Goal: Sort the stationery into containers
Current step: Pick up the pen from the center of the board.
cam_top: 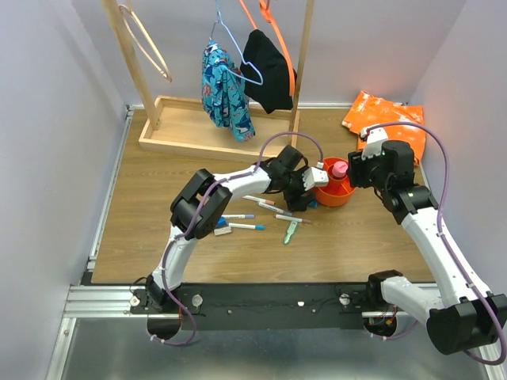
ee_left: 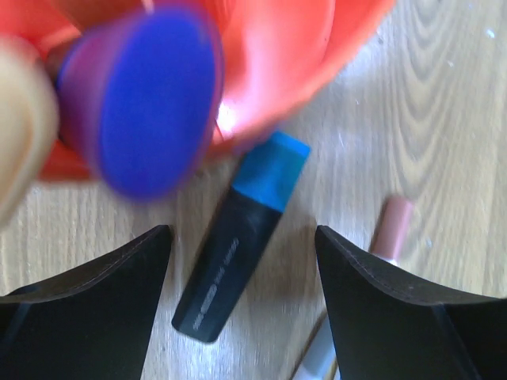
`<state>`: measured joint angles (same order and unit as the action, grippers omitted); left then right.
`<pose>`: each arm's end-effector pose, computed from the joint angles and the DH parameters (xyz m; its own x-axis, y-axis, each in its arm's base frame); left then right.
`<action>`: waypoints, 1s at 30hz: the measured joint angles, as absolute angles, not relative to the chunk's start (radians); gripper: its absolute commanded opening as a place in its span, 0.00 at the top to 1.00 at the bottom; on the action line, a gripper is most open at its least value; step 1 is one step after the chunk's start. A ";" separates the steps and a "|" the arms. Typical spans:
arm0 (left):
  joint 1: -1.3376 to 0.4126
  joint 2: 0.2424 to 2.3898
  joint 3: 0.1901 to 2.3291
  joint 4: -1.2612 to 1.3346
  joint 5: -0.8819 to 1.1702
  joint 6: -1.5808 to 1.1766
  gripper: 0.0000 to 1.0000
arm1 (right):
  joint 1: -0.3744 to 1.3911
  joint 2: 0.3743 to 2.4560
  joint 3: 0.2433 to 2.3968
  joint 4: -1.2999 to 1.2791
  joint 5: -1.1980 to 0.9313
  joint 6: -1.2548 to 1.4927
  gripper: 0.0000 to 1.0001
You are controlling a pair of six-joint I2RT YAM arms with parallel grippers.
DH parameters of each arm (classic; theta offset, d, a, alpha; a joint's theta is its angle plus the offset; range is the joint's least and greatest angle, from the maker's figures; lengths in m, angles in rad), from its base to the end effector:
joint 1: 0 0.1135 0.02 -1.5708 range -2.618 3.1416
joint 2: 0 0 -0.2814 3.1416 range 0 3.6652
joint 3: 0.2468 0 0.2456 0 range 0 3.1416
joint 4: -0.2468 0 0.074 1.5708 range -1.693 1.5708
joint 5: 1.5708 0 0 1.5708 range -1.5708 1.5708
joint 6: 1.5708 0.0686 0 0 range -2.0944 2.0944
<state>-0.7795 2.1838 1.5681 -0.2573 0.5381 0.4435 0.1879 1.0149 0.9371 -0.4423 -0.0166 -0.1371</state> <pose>0.3283 -0.3739 0.1533 -0.1328 0.6493 -0.7489 0.9906 0.1114 -0.0790 0.2330 0.0455 0.3230 -0.4562 -0.2258 -0.8608 -0.2657 0.9577 -0.1104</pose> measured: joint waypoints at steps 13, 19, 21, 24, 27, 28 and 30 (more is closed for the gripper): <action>-0.831 2.195 1.580 -0.226 0.458 0.419 0.36 | 0.187 0.994 0.910 -0.442 -0.024 -0.130 0.41; -0.862 2.181 1.548 -0.205 0.457 0.468 0.44 | 0.187 0.972 0.887 -0.443 -0.030 -0.130 0.41; -0.875 2.163 1.517 -0.194 0.457 0.489 0.50 | 0.187 0.968 0.883 -0.443 -0.032 -0.130 0.41; -0.897 2.131 1.472 -0.188 0.456 0.512 0.52 | 0.187 0.963 0.878 -0.442 -0.035 -0.128 0.41; -0.912 2.117 1.445 -0.181 0.456 0.522 0.52 | 0.187 0.956 0.877 -0.442 -0.038 -0.127 0.41; -0.915 2.115 1.443 -0.179 0.456 0.524 0.51 | 0.187 0.953 0.877 -0.442 -0.038 -0.127 0.41; -0.915 2.115 1.443 -0.179 0.453 0.527 0.51 | 0.187 0.949 0.876 -0.442 -0.038 -0.127 0.41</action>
